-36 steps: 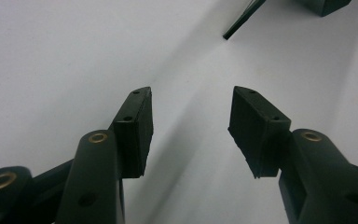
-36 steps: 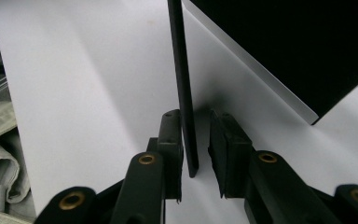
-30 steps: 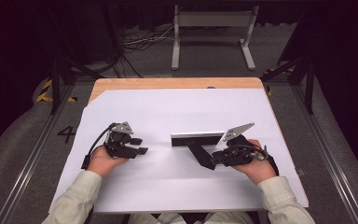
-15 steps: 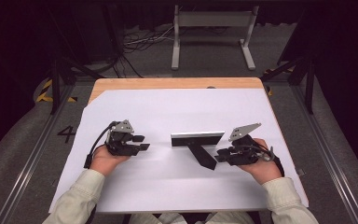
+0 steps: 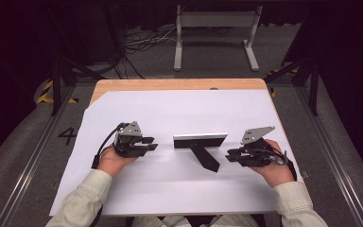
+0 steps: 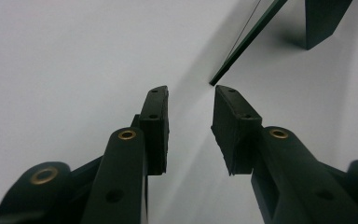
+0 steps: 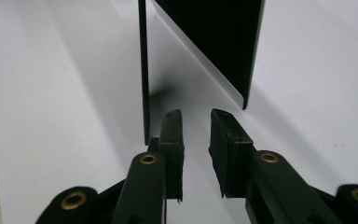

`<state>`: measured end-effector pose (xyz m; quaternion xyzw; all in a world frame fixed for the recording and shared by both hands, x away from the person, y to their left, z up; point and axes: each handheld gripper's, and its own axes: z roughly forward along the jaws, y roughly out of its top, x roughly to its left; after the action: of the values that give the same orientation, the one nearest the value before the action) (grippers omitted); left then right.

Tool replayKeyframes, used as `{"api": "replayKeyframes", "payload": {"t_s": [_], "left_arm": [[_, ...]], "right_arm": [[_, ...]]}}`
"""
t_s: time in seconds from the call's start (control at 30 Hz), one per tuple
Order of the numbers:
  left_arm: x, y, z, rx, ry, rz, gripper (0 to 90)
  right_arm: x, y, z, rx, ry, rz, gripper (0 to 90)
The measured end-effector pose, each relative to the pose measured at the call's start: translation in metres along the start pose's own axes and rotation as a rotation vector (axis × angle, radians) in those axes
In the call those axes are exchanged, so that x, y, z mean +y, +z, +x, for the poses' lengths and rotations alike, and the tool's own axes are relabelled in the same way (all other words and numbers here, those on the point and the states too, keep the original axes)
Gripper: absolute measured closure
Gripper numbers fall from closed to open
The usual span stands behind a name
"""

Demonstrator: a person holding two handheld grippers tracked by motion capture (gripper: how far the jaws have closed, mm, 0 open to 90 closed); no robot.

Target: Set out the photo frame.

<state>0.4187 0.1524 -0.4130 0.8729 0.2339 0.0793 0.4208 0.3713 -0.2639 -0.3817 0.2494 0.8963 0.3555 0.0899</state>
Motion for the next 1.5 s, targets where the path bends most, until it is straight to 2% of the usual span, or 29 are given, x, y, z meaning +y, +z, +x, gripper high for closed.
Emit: {"api": "replayKeyframes", "payload": {"t_s": [0.2, 0.27, 0.37, 0.47, 0.7, 0.87, 1.3, 1.5], "left_arm": [[0.001, 0.005, -0.002, 0.015, 0.002, 0.008, 69.5], [0.003, 0.009, -0.004, 0.017, -0.014, 0.014, 73.9], [0.004, 0.012, -0.005, 0.026, -0.021, 0.019, 74.5], [0.005, 0.017, -0.006, 0.013, -0.039, 0.013, 78.4], [0.008, 0.031, -0.009, -0.006, -0.05, 0.009, 89.6], [0.011, 0.037, -0.009, -0.013, -0.074, -0.008, 90.0], [0.014, 0.056, -0.01, 0.014, -0.098, -0.005, 90.0], [0.016, 0.063, -0.01, 0.019, -0.086, -0.004, 90.0]], "right_arm": [[-0.003, -0.004, -0.004, -0.005, -0.006, -0.014, 74.8], [-0.004, -0.005, -0.005, -0.005, -0.001, -0.016, 75.5], [-0.005, -0.006, -0.005, -0.004, -0.003, -0.017, 76.0], [-0.005, -0.007, -0.006, -0.007, -0.006, -0.02, 76.9], [-0.007, -0.011, -0.009, -0.007, 0.018, -0.034, 79.9], [-0.008, -0.013, -0.01, -0.007, 0.027, -0.041, 81.3], [-0.011, -0.019, -0.011, -0.012, 0.04, -0.059, 82.5], [-0.015, -0.025, -0.011, -0.025, 0.056, -0.071, 82.7]]}}
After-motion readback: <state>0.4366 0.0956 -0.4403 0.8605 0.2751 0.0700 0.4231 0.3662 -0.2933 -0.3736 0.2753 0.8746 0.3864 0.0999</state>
